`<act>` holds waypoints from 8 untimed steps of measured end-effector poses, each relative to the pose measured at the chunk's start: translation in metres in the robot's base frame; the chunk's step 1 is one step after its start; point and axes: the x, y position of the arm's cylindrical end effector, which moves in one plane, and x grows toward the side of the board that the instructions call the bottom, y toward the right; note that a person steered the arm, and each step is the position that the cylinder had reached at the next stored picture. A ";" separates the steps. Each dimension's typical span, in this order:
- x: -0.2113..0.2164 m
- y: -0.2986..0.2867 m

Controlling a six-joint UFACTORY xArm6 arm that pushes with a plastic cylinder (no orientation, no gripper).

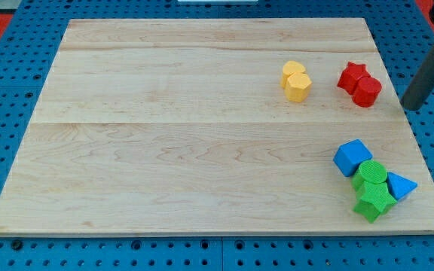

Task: Separate the red circle and the red star

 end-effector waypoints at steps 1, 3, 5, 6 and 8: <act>-0.016 0.000; -0.049 0.001; -0.044 -0.006; -0.037 -0.021; -0.036 -0.086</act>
